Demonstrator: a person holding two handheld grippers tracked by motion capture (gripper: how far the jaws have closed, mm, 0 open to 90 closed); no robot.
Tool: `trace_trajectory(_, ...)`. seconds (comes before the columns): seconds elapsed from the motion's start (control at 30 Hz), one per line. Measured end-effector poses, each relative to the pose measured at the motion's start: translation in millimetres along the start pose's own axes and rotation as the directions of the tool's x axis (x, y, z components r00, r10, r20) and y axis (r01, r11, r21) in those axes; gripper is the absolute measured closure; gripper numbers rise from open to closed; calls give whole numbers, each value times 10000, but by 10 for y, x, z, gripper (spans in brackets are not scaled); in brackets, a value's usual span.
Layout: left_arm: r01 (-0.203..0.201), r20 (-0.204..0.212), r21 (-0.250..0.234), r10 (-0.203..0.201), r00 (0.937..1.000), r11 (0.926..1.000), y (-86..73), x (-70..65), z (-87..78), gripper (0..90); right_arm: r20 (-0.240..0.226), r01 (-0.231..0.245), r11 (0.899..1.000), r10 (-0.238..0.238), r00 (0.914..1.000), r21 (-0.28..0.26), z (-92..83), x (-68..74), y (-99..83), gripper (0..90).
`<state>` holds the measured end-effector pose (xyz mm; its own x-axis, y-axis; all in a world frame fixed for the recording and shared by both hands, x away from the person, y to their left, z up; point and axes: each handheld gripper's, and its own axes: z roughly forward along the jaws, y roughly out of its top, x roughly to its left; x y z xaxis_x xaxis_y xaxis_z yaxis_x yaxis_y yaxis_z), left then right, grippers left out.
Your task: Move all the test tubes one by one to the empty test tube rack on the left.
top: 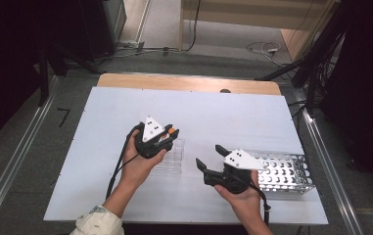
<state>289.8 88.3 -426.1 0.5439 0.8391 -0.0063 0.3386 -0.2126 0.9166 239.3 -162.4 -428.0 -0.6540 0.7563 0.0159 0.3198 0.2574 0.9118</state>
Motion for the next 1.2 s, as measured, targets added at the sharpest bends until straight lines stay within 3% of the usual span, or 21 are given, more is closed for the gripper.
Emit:
trace_trajectory(0.3, 421, 277, -284, -414, 9988, 9987, 10, 2, -42, 487, -21, 16, 10000, -16, 10000, 38, 14, 1, -9, 223)
trace_trajectory(0.6, 1024, 648, -669, -981, 9931, 9925, 22, 38, -231, 282, 99, -115, 9999, 115, 9999, 11, -3, -60, -17, 220)
trace_trajectory(0.8, 1226, 533, -838, -1185, 9915, 9889, -26, 89, -385, 221, 217, -203, 9998, 203, 9996, -7, -24, -111, -20, 209)
trace_trajectory(1.2, 1368, 318, -836, -1346, 9904, 9871, -104, 176, -562, 197, 456, -441, 9990, 443, 9980, -56, -108, -250, -30, 184)
